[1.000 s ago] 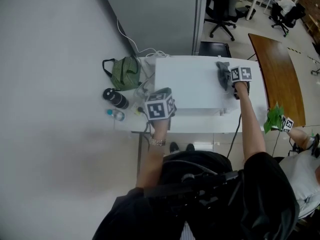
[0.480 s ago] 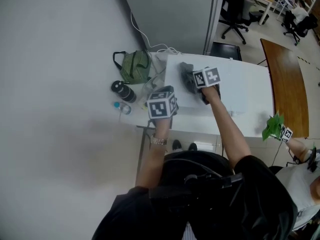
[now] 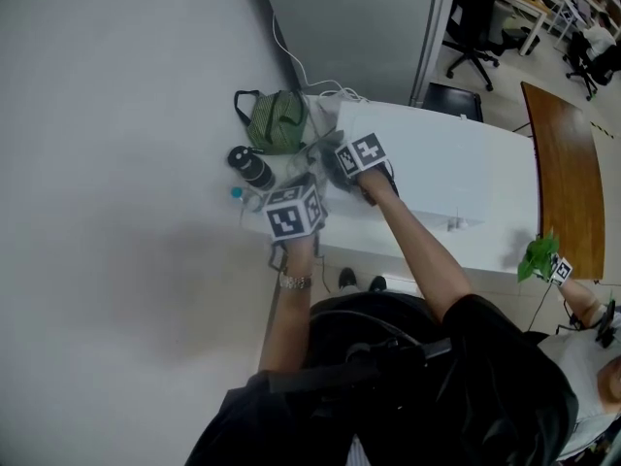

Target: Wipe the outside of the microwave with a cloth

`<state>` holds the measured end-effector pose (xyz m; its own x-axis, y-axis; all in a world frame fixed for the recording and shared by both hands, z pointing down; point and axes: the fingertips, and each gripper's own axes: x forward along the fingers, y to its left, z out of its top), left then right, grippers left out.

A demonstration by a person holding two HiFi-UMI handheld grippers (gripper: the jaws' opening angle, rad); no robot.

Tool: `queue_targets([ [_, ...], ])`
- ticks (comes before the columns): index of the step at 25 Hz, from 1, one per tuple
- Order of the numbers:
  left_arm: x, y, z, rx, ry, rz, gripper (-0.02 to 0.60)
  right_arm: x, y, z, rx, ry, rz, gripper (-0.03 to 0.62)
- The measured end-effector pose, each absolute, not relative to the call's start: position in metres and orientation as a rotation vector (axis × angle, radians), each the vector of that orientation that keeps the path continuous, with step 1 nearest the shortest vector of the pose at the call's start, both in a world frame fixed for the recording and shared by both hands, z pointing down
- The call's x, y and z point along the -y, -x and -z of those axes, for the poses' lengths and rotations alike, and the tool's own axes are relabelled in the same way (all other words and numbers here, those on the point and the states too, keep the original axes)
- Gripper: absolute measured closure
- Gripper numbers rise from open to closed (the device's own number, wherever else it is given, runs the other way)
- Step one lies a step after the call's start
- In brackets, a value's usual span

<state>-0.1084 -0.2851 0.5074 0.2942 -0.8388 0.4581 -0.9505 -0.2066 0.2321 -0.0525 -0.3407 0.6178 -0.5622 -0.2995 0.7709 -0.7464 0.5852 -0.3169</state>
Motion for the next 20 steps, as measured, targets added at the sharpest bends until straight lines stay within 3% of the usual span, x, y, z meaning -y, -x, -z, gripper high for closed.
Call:
queue_targets([
  [6,0.292,0.076,-0.507,1.520,-2.156,-0.333,0.589,0.342,-0.019,-0.615,2.105,-0.976,-0.886,0.556],
  [14,0.300,-0.006,-0.507,1.325,-2.299,-0.377,0.588,0.315,-0.164,-0.615,2.039,-1.227,-1.021,0.556],
  [20,0.300,-0.030,-0.508,1.251,-2.349,-0.398,0.589,0.284,-0.259,-0.614,1.985,-1.376,-1.082,0.556],
])
